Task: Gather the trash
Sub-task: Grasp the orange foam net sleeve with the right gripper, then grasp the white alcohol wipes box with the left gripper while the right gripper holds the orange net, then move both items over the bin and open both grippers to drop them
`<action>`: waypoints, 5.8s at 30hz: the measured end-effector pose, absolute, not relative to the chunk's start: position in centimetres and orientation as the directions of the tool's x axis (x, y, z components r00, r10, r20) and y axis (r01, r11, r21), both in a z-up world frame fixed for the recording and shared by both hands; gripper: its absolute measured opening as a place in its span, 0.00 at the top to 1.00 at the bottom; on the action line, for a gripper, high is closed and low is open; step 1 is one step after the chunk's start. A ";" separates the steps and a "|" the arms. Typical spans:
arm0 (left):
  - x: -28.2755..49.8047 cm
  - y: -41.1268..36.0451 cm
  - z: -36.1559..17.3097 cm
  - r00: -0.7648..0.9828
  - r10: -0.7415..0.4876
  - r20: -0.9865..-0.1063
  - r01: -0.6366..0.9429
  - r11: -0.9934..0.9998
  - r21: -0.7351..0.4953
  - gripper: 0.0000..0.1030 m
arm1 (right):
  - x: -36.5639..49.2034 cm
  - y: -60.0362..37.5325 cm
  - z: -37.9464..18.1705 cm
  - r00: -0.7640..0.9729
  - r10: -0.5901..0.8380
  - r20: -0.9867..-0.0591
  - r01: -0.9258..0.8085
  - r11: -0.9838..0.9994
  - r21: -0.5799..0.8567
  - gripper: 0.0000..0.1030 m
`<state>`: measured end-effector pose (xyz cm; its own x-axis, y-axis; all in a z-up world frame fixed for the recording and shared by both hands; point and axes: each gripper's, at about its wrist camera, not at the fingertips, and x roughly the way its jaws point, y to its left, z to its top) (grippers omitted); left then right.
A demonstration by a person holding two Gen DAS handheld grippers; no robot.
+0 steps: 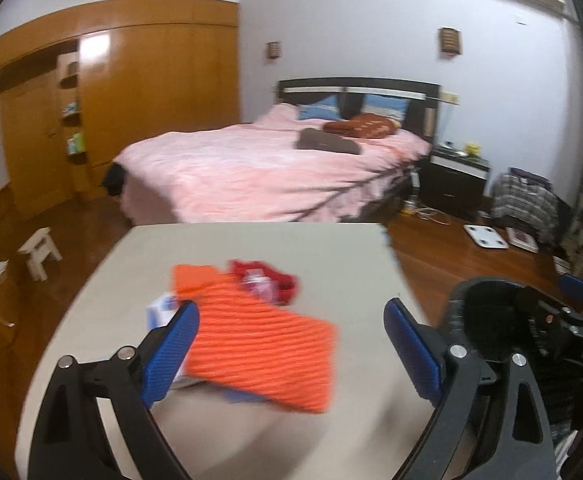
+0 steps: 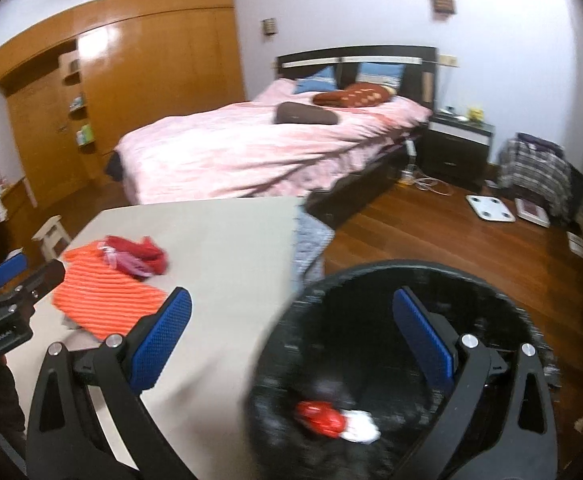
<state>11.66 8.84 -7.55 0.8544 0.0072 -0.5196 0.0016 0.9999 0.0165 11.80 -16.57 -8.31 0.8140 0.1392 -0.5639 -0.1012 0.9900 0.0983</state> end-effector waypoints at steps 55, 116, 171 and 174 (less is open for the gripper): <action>11.8 24.0 -15.5 0.774 0.198 -0.602 -0.224 0.974 0.032 0.11 | 15.4 4.1 -17.1 0.627 0.341 -0.700 -0.464 0.885 0.015 0.49; 11.0 19.2 -12.5 0.813 0.059 -0.579 -0.121 0.990 -0.068 0.45 | 14.9 -3.4 -13.5 0.646 0.355 -0.676 -0.374 0.919 0.126 0.87; 14.6 -11.5 -9.6 0.709 -0.483 -0.515 0.500 0.858 -0.117 0.45 | 8.4 -31.3 -12.0 0.727 -0.042 -0.685 0.147 0.985 0.095 0.84; 15.0 -12.3 -10.4 0.678 -0.501 -0.538 0.523 0.843 -0.126 0.44 | 8.4 -32.0 -12.7 0.715 -0.054 -0.697 0.163 0.982 0.091 0.82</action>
<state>15.05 -12.28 -10.37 0.6781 -0.5011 -0.5377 0.5230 0.8429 -0.1260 8.41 -31.96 -12.71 0.7147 -0.0541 -0.6974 0.1634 0.9823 0.0912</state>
